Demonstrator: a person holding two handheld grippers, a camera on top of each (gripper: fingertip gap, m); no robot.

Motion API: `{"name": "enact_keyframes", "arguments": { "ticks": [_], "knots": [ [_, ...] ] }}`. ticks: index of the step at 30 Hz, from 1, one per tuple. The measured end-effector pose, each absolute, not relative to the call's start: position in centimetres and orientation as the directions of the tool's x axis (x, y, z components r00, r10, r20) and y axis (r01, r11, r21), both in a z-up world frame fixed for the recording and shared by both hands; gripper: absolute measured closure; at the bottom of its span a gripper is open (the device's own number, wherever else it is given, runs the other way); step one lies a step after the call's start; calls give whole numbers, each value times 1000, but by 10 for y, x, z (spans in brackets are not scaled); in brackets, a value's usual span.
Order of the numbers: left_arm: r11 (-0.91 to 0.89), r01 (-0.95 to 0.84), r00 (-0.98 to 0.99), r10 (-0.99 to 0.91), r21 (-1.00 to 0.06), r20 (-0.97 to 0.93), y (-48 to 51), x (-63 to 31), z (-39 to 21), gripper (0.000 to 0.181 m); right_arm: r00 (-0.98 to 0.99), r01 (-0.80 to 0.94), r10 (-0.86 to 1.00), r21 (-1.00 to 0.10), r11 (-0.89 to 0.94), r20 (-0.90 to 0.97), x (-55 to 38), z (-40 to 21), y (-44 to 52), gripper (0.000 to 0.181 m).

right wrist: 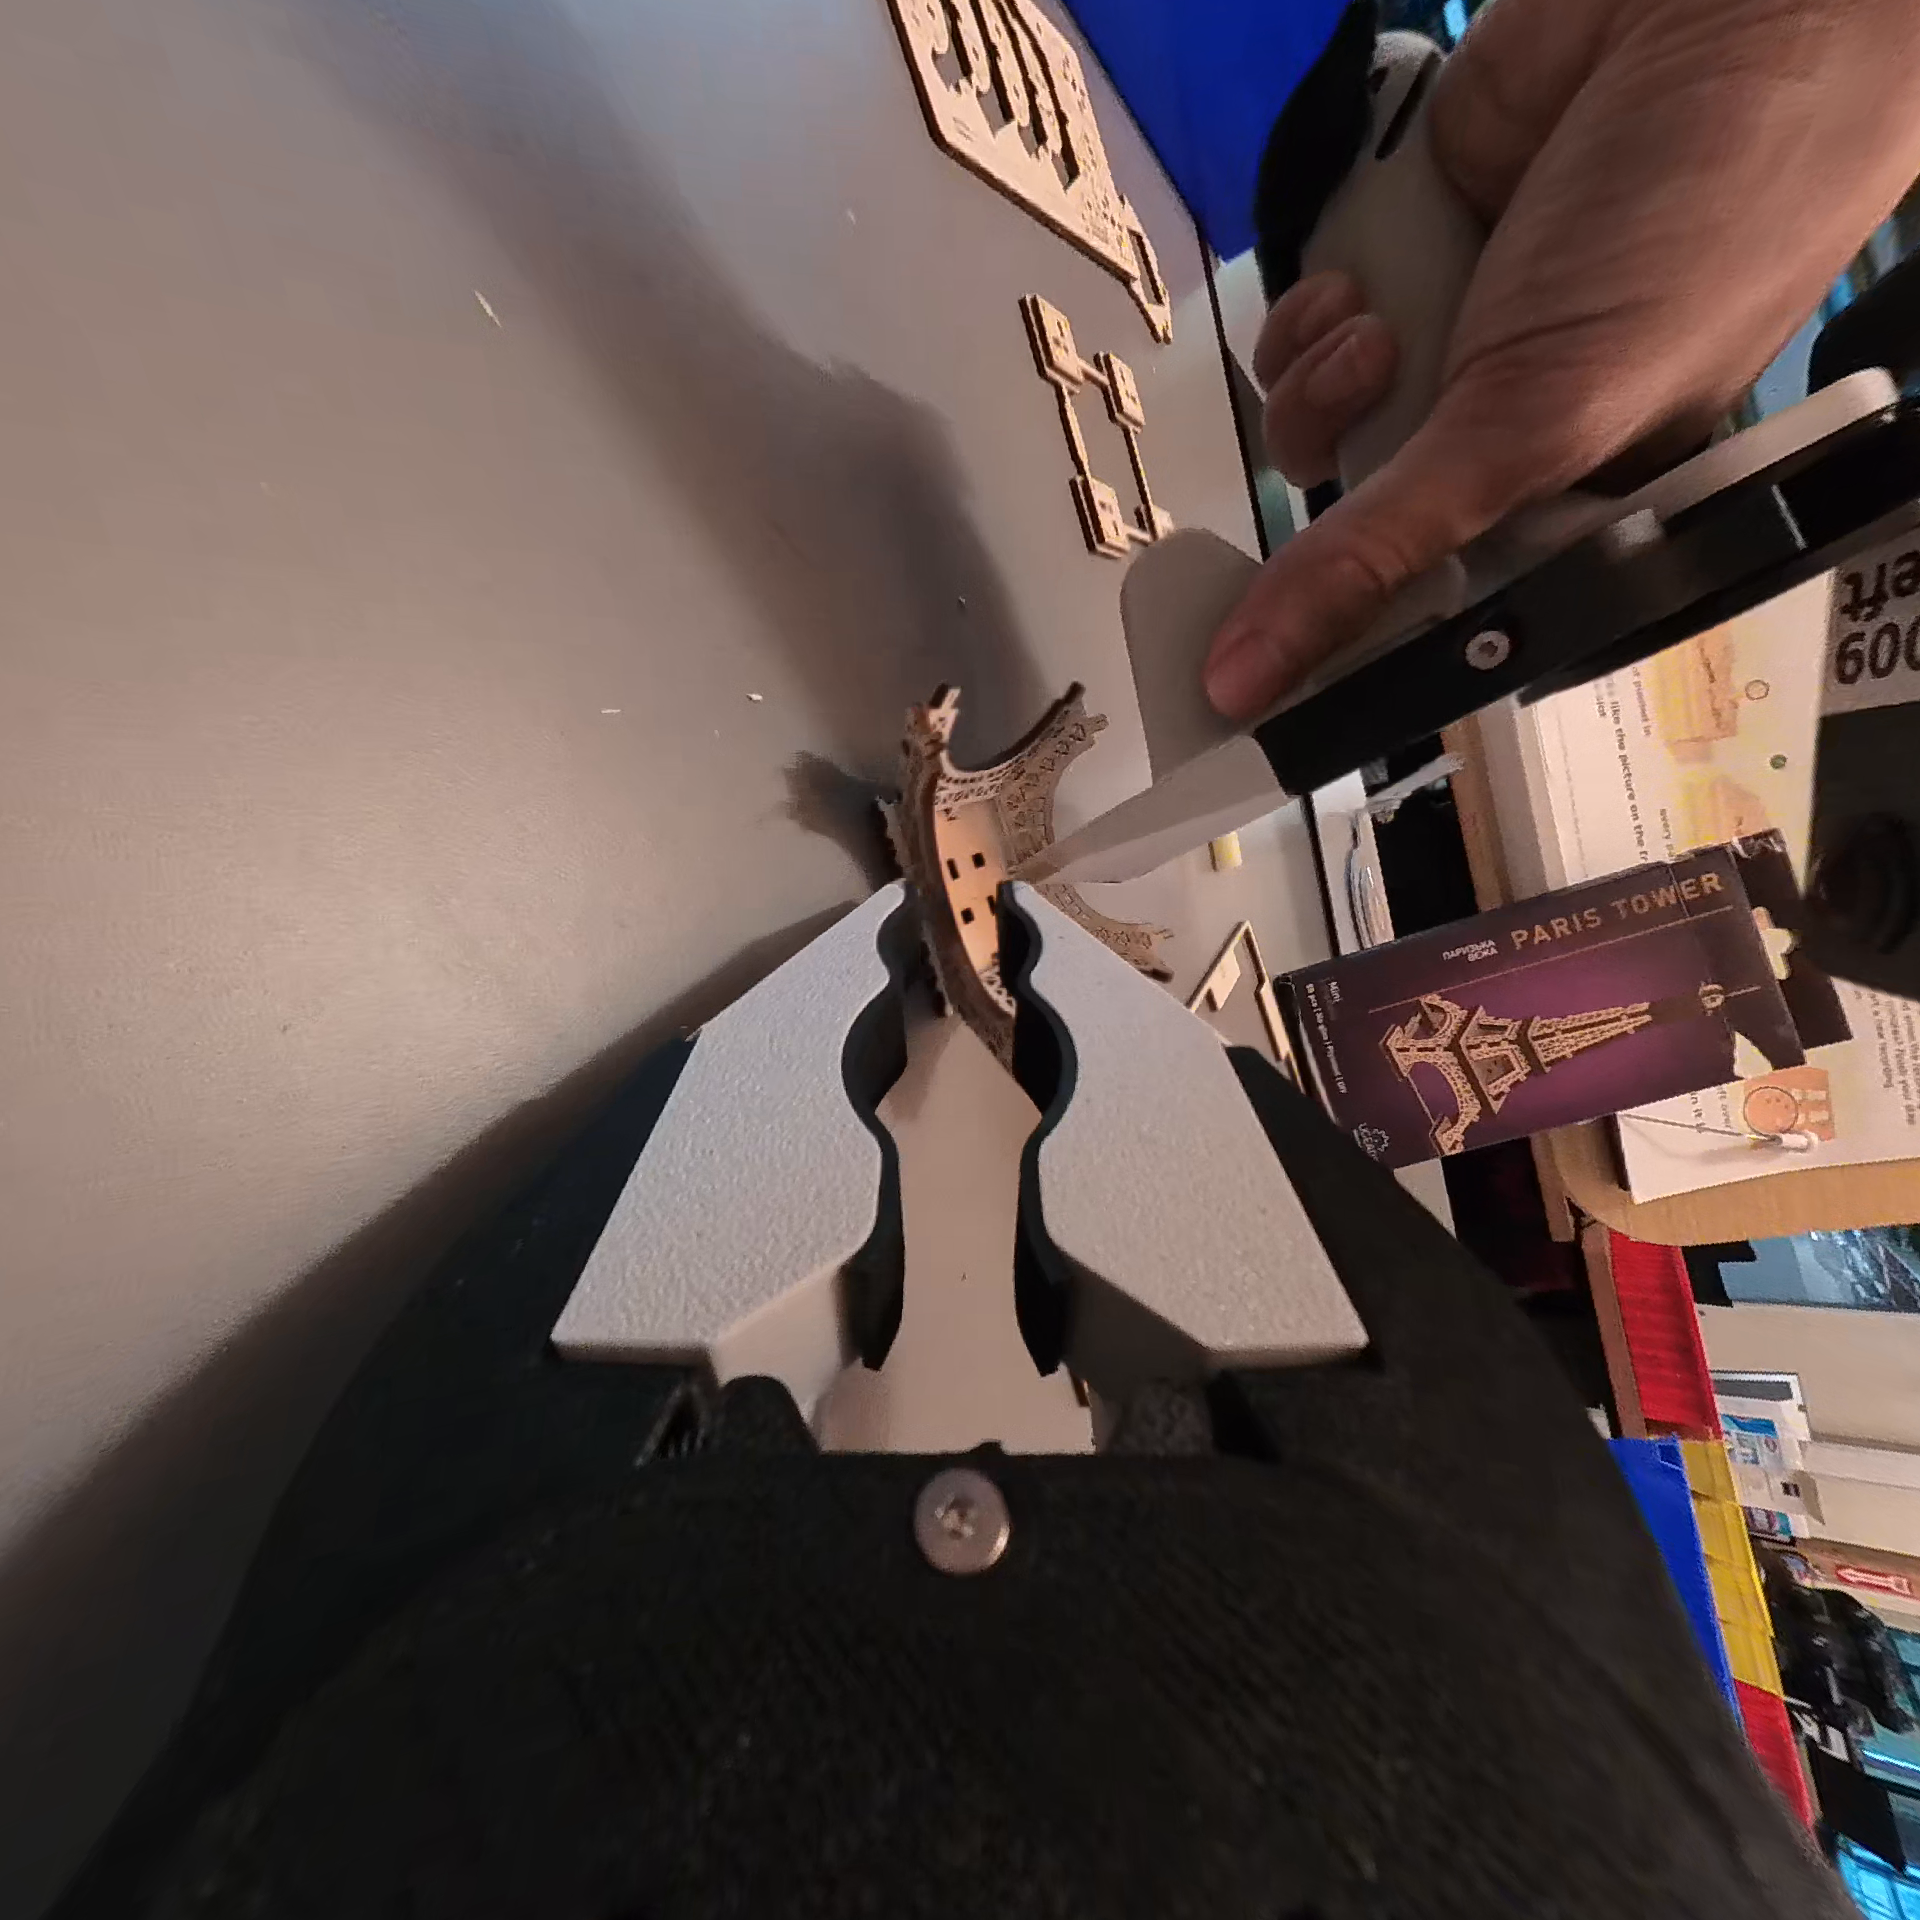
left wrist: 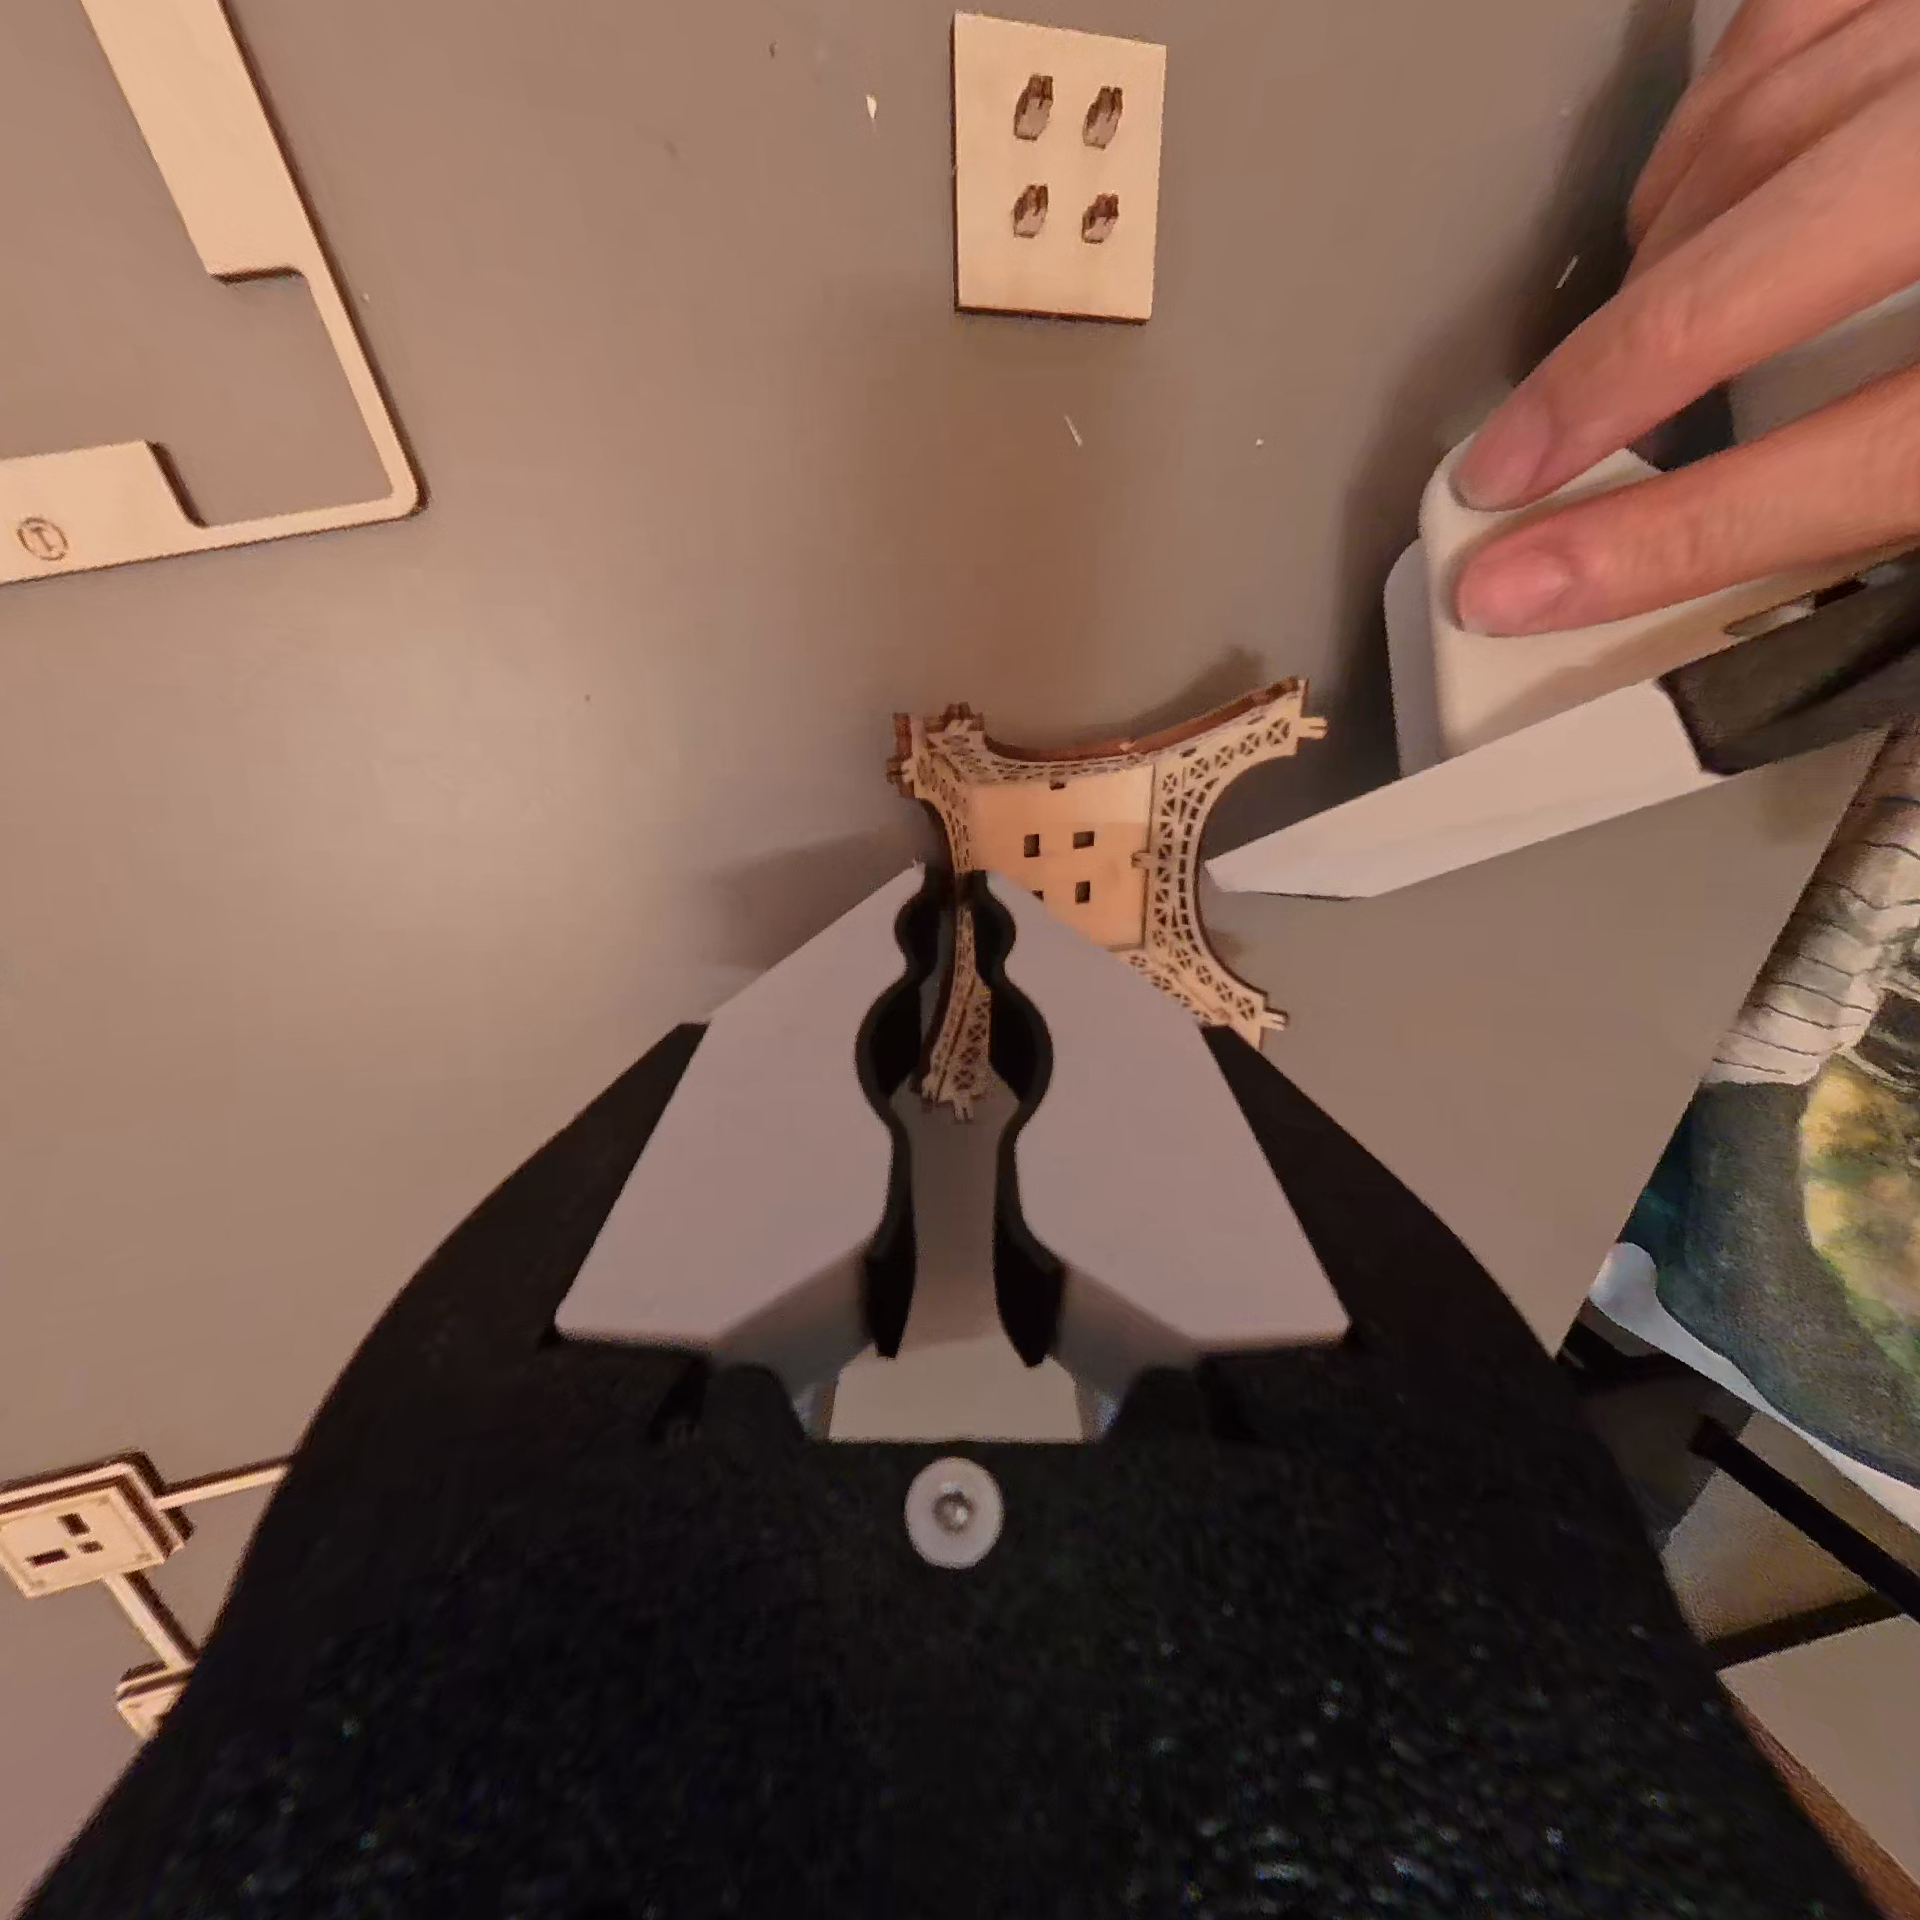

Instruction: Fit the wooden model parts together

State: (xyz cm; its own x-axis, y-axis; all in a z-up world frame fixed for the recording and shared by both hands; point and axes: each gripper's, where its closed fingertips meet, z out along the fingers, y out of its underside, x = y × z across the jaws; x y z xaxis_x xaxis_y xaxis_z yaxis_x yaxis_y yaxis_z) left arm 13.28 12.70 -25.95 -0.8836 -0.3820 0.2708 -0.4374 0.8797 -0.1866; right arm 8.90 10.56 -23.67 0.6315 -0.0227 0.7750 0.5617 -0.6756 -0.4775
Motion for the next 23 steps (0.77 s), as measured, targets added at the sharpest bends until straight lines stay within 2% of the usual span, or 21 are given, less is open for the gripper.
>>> {"name": "enact_keyframes", "arguments": {
  "ticks": [1,15,23],
  "knots": [
    [883,-432,-887,-379,-183,265,127,133,-259,178,628,562,-21,-472,-679,778,90,-237,105,170],
    [937,-315,-940,-287,-149,183,131,135,-258,180,641,533,-22,-465,-706,767,90,-243,105,178],
    [963,-260,-958,-248,-69,147,133,135,-258,179,640,525,-26,-463,-714,768,90,-245,105,178]
  ]
}}
